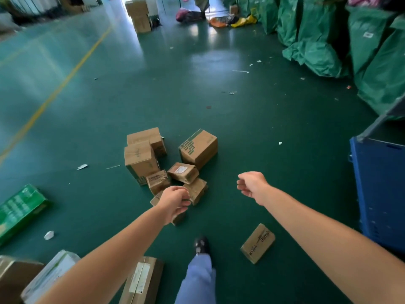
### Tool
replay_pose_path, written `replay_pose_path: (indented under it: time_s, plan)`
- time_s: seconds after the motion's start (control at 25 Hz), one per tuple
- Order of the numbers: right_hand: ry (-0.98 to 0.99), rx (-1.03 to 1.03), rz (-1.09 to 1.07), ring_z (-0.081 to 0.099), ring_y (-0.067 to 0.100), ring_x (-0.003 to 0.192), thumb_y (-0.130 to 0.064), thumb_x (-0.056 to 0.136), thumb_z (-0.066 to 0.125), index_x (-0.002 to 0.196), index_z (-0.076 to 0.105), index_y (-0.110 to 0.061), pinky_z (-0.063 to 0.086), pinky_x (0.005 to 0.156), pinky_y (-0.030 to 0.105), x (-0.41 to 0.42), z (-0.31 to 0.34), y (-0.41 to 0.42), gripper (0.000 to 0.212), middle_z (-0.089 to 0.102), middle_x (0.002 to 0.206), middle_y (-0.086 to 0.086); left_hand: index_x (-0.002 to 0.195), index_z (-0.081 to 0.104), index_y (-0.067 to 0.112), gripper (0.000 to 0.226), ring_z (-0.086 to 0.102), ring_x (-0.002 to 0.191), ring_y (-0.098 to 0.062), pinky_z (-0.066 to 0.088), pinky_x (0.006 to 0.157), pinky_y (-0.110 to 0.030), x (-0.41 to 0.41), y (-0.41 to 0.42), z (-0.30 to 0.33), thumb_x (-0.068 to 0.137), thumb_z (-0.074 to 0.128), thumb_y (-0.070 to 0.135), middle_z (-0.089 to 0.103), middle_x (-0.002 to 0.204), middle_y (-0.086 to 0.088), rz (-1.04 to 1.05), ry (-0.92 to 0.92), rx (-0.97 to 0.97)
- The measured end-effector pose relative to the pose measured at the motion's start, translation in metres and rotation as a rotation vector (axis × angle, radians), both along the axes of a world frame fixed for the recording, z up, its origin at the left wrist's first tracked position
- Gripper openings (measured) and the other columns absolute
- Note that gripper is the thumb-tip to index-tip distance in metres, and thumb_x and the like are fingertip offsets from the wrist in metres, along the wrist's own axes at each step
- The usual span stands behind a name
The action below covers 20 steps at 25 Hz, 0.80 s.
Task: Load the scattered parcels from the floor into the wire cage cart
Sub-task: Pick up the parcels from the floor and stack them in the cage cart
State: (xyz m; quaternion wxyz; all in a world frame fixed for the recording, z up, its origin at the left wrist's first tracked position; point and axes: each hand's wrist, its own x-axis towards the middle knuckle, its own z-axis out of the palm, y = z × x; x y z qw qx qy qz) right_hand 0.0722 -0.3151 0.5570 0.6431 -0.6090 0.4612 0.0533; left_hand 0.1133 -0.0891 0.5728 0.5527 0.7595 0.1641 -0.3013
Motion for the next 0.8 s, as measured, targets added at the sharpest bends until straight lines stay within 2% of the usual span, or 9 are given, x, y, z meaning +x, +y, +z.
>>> replay_pose_path:
  time_s: [0.16,0.24,0.4,0.52,0.68,0.8]
  plan:
    - [0.098,-0.015,-0.042,0.059,0.013,0.064,-0.012,0.095,0.052,0.085,0.056,-0.012,0.045,0.06,0.024,0.09,-0.018,-0.036,0.01,0.061,0.074,0.003,0.089,0.058,0.009,0.017,0.051,0.063,-0.018,0.045,0.059,-0.028,0.112,-0.031,-0.021,0.096,0.045,0.0,0.057,0.083,-0.012,0.064,0.097,-0.032]
    - [0.146,-0.024,-0.056,0.059,0.013,0.064,-0.012,0.095,0.052,0.087,0.056,-0.011,0.045,0.059,0.024,0.143,-0.019,-0.049,0.009,0.061,0.074,0.003,0.09,0.059,0.008,0.015,0.053,0.066,-0.019,0.046,0.061,-0.028,0.172,-0.049,-0.025,0.095,0.047,0.001,0.058,0.087,-0.014,0.045,0.138,-0.014]
    - [0.104,-0.041,-0.021,0.06,0.014,0.069,-0.013,0.096,0.052,0.086,0.056,-0.014,0.047,0.061,0.024,0.259,-0.007,-0.068,0.011,0.062,0.079,0.003,0.103,0.059,0.008,0.013,0.06,0.078,-0.021,0.052,0.068,-0.029,0.284,-0.085,-0.026,0.095,0.05,0.003,0.061,0.093,-0.013,-0.013,0.102,-0.011]
    - [0.135,-0.025,0.045,0.06,0.013,0.069,-0.013,0.096,0.052,0.089,0.056,-0.015,0.047,0.063,0.025,0.33,-0.016,-0.079,0.008,0.063,0.08,0.003,0.112,0.057,0.007,0.017,0.06,0.08,-0.022,0.053,0.066,-0.03,0.352,-0.108,-0.038,0.097,0.049,0.007,0.061,0.1,-0.013,-0.004,0.124,-0.001]
    - [0.201,-0.063,0.137,0.056,0.012,0.062,-0.011,0.096,0.052,0.084,0.055,-0.015,0.042,0.057,0.023,0.446,-0.066,-0.112,0.013,0.059,0.074,0.002,0.111,0.056,0.006,0.017,0.059,0.077,-0.02,0.053,0.068,-0.03,0.452,-0.14,-0.08,0.096,0.049,0.005,0.059,0.095,-0.01,0.054,0.158,0.032]
    - [0.262,-0.086,0.25,0.055,0.018,0.067,-0.013,0.094,0.053,0.085,0.056,-0.013,0.042,0.06,0.027,0.545,-0.124,-0.137,0.009,0.058,0.077,0.004,0.112,0.054,0.008,0.015,0.06,0.088,-0.023,0.052,0.075,-0.033,0.535,-0.166,-0.129,0.098,0.048,0.008,0.058,0.094,-0.007,0.154,0.195,0.084]
